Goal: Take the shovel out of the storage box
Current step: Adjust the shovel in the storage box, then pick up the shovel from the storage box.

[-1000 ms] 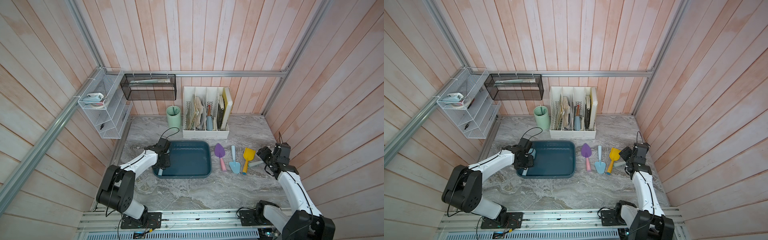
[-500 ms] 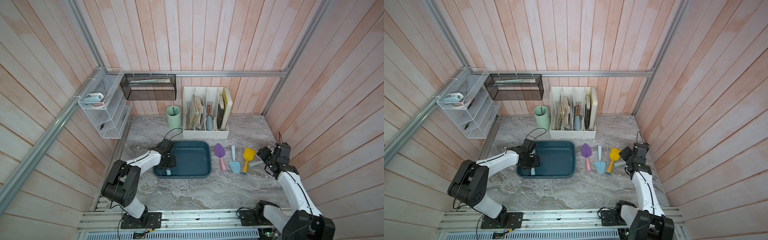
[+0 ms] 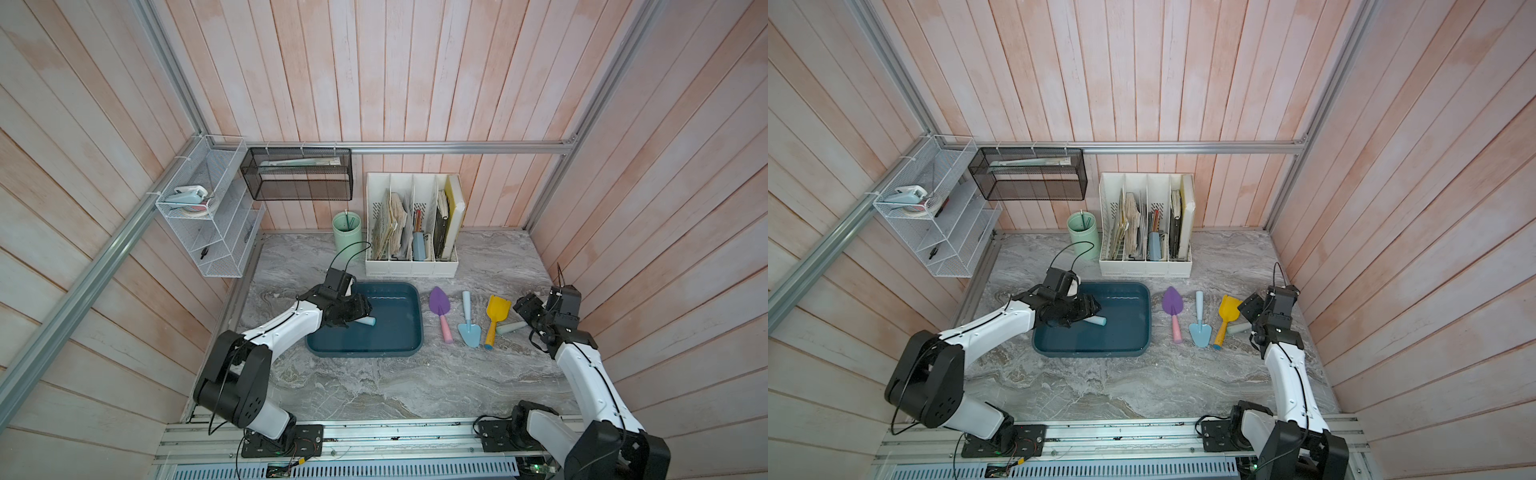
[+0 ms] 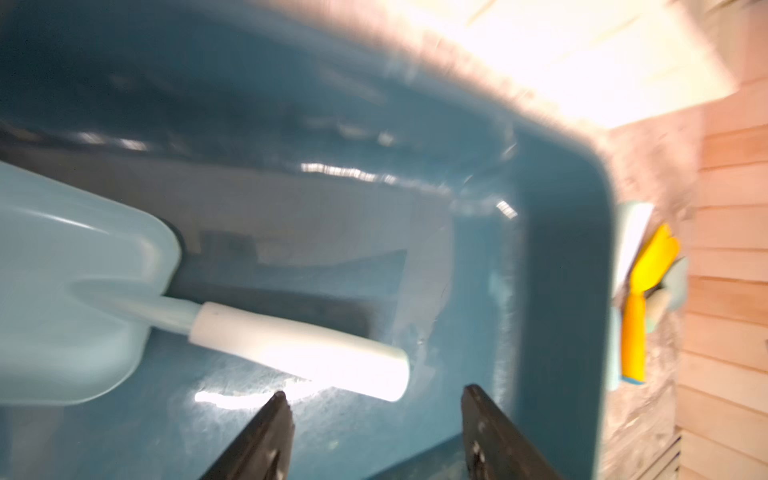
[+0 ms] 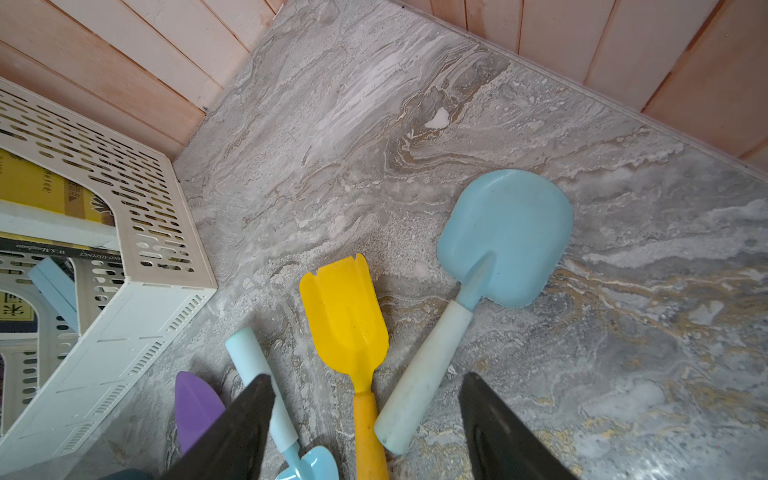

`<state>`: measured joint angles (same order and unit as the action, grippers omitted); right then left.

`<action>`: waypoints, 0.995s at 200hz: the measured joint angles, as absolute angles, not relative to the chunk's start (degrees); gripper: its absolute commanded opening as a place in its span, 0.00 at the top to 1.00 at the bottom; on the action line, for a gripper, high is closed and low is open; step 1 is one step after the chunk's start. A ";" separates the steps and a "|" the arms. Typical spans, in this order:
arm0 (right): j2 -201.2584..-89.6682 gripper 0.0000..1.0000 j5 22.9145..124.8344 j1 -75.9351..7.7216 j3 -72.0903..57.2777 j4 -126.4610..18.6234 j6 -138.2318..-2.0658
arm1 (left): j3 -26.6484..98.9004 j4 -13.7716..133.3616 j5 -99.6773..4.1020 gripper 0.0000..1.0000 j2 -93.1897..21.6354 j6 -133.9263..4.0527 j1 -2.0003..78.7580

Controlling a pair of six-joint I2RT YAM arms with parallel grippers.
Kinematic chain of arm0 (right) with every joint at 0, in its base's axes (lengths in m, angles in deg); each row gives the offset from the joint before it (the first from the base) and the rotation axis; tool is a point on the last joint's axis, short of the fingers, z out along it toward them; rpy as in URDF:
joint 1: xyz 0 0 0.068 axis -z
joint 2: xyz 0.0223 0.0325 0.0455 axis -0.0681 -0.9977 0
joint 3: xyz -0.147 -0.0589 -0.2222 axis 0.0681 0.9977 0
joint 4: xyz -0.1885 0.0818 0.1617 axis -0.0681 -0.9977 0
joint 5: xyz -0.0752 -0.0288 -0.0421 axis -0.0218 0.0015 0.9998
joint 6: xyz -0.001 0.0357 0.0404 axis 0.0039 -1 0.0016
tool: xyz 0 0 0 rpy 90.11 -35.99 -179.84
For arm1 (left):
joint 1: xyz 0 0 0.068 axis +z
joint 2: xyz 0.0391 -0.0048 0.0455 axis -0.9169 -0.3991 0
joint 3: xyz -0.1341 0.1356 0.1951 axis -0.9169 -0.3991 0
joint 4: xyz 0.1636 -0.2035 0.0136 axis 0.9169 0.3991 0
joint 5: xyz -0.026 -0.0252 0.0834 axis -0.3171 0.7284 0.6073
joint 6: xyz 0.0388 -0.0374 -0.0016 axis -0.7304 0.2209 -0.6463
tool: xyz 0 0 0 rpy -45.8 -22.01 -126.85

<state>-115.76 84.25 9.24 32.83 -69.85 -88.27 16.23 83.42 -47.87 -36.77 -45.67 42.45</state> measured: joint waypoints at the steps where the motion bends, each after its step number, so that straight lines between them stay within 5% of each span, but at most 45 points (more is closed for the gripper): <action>1: -115.76 0.27 84.25 9.24 32.83 -69.85 -88.27 | 16.01 83.29 -47.83 0.32 -36.11 -45.45 42.60; 49: -117.26 0.27 83.02 9.24 32.83 -69.48 -88.27 | -0.62 74.59 -47.04 0.35 -19.22 -37.60 51.98; 199: -116.76 0.27 82.58 9.24 32.86 -69.44 -88.23 | -8.47 65.50 -41.58 0.41 -25.47 -26.52 54.71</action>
<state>-116.76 82.58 9.24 32.86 -69.44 -88.23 -8.47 65.50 -41.58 -25.47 -26.52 54.71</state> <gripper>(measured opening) 0.734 0.592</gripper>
